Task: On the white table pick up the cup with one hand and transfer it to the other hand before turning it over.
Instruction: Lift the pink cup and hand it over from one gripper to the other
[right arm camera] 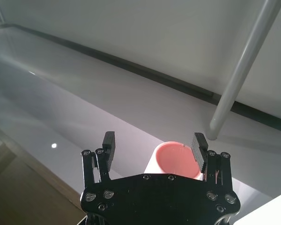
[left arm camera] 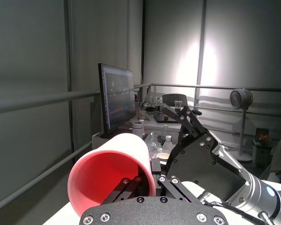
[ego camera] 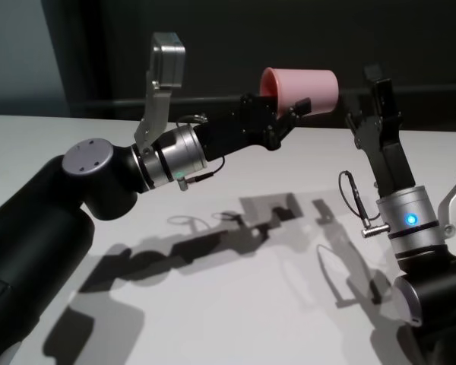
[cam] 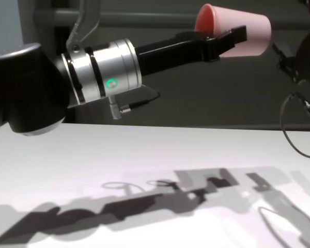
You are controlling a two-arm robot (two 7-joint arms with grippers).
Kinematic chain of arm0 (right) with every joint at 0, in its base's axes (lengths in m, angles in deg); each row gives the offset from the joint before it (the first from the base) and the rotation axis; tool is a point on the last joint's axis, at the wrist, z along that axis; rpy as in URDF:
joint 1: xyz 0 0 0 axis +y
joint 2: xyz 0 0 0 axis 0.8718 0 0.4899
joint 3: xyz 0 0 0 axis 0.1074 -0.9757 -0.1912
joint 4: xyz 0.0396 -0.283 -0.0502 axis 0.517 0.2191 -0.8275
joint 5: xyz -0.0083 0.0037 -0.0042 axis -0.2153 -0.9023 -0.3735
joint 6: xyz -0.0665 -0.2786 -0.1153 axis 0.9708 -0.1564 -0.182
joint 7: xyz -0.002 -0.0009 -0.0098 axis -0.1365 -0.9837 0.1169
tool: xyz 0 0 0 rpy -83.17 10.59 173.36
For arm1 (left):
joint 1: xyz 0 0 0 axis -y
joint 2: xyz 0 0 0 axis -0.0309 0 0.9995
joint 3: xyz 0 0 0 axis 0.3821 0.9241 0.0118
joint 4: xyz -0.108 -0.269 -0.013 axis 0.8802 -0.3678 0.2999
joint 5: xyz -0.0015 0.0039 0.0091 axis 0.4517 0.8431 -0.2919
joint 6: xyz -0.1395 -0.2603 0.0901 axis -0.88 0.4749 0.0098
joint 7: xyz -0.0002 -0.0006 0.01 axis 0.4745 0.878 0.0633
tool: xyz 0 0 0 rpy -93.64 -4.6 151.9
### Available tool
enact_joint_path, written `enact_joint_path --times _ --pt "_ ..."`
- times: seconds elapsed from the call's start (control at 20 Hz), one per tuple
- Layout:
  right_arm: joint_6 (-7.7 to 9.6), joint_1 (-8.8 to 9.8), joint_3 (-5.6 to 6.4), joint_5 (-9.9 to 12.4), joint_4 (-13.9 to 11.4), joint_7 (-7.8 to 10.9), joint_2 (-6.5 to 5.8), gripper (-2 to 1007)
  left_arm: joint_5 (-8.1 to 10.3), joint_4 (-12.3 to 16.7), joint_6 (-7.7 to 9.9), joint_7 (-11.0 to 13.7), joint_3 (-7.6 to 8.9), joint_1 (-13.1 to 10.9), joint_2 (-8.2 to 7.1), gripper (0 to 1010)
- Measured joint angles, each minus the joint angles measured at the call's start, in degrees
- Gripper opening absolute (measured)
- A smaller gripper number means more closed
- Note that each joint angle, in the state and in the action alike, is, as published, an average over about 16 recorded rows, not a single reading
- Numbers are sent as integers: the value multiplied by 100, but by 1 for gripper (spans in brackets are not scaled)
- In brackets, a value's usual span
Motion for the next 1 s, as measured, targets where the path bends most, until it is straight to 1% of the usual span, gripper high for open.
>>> enact_joint_path --times 0.45,0.7,1.0 --pt "2 -202 -133 189 446 107 -13 1002 0 0 0 0 0 0 0 51" --pt "16 -253 -207 278 577 155 -28 1002 0 0 0 0 0 0 0 51" --pt "20 -290 -287 360 645 194 -51 1002 0 0 0 0 0 0 0 51"
